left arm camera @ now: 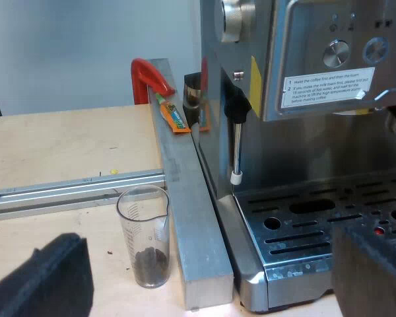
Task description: Pour the beans into the coffee machine
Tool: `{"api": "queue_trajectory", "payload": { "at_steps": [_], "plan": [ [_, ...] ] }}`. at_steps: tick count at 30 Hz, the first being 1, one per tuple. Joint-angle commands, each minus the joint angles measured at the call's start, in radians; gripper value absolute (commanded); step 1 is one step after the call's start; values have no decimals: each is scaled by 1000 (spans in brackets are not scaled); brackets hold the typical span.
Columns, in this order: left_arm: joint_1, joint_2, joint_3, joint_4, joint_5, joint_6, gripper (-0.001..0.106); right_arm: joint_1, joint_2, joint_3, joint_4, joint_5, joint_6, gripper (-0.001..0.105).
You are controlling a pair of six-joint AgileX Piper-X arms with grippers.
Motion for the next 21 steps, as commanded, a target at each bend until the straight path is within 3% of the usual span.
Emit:
{"api": "queue_trajectory", "payload": {
  "at_steps": [1, 3, 6, 12, 21],
  "plan": [
    [-1, -117, -4, -15, -10, -11, 75, 0, -6, -8, -22, 13, 2, 59],
    [-1, -117, -4, -15, -10, -11, 75, 51, 87, 8, -159, 31, 69, 59],
    [-1, -117, -4, -15, -10, -11, 75, 61, 119, 57, -274, 70, 110, 59],
    [-1, -117, -4, -15, -10, -9, 75, 68, 148, 168, -513, 139, 112, 59],
    [-1, -117, 5, -15, -11, -6, 75, 68, 148, 297, -689, 162, 112, 59]
  ]
}}
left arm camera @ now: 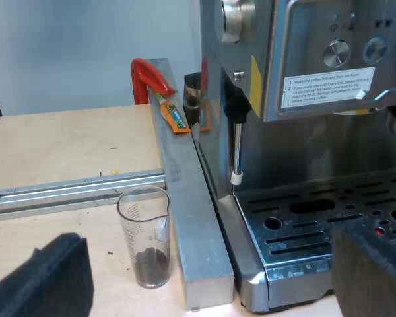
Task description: Pour the beans into the coffee machine
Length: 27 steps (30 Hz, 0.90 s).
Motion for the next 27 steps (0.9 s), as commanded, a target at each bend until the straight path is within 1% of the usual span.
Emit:
{"api": "queue_trajectory", "payload": {
  "at_steps": [1, 4, 6, 7, 8, 9, 11, 13, 15, 17, 20, 21, 23, 25, 27],
  "plan": [
    [-1, -117, 8, -17, -11, -6, 75, 1, -2, 19, -48, 6, -4, 59],
    [-1, -117, 24, -16, -38, -6, 75, 1, -2, 26, -59, 6, -4, 59],
    [-1, -117, 35, -20, -105, -6, 75, 1, -2, 26, -68, 6, -4, 59],
    [-1, -117, 37, -22, -124, -6, 75, 1, -2, 26, -72, 6, -4, 59],
    [-1, -117, 41, -27, -164, -6, 75, 1, -2, 26, -75, 4, -4, 59],
    [-1, -117, 43, -34, -174, -6, 75, 1, -2, 26, -75, 4, -4, 59],
    [-1, -111, 44, -41, -174, -6, 75, 1, -2, 26, -75, 4, -4, 60],
    [-1, -102, 44, -46, -175, -9, 75, 1, -2, 26, -75, 4, -4, 63],
    [-1, -74, 44, -45, -175, -15, 75, 1, -2, 26, -75, 4, -4, 71],
    [-1, -46, 44, -50, -175, -34, 75, 1, -2, 26, -75, 4, -4, 75],
    [-1, -15, 44, -80, -177, -52, 75, 1, -2, 26, -75, 4, -4, 76],
    [-1, 7, 44, -111, -205, -68, 75, 1, -2, 26, -75, 4, -4, 75],
    [-1, 17, 47, -135, -219, -73, 75, 1, -2, 26, -73, 4, -4, 75],
    [-1, 20, 48, -146, -221, -73, 75, 1, -2, 26, -73, 4, -4, 75],
    [-1, 35, 63, -184, -221, -77, 75, 1, -2, 26, -73, 4, -4, 75]
  ]
}}
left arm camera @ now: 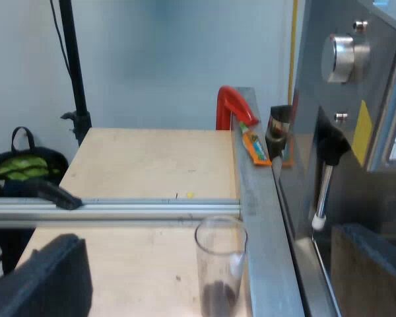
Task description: Pour the beans into the coffee machine
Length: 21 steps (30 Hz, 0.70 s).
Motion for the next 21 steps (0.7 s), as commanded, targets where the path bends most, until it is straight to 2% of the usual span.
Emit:
{"api": "queue_trajectory", "payload": {
  "at_steps": [1, 3, 9, 12, 13, 16, 21],
  "plan": [
    [-1, 26, 49, -83, -18, -53, 74, 1, -2, -2, -14, 4, -4, 75],
    [-1, 44, 95, -121, -18, -96, 71, 1, -2, -2, -14, 4, -4, 75],
    [-1, 87, 165, -217, -18, -96, 71, 1, -2, -2, -14, 4, -4, 75],
    [-1, 115, 180, -256, -16, -63, 71, 1, -2, -2, -14, 4, -4, 75],
    [-1, 150, 191, -275, -16, 12, 71, 1, -2, -2, -14, 4, -4, 75],
    [-1, 199, 214, -297, -16, 68, 71, 1, -2, -2, -14, 4, -4, 75],
    [-1, 309, 244, -365, 21, 74, 71, 1, -2, -2, -14, 4, -4, 75]
  ]
}}
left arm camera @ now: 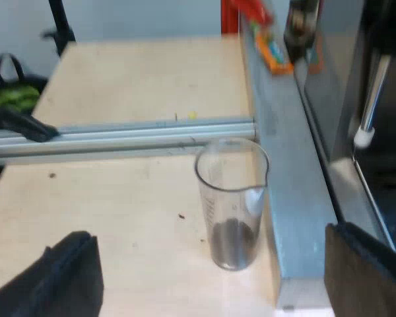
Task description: Pour the beans into the coffee machine
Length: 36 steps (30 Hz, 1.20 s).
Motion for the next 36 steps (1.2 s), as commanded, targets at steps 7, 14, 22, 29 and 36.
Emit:
{"api": "queue_trajectory", "payload": {
  "at_steps": [7, 14, 22, 29, 36],
  "plan": [
    [-1, 101, 22, -123, 67, 4, 71, 1, -2, -2, -14, 4, -4, 75],
    [3, 354, 28, -299, 72, 2, 71, 1, -2, -2, -14, 4, -4, 75],
    [143, 486, 28, -429, 244, 19, 71, 1, -2, -2, -14, 4, -4, 75],
    [145, 501, 28, -437, 269, 68, 71, 1, -2, -2, -14, 4, -4, 75],
    [145, 501, 53, -454, 297, 91, 81, 1, -2, -2, -14, 4, -4, 75]
  ]
}}
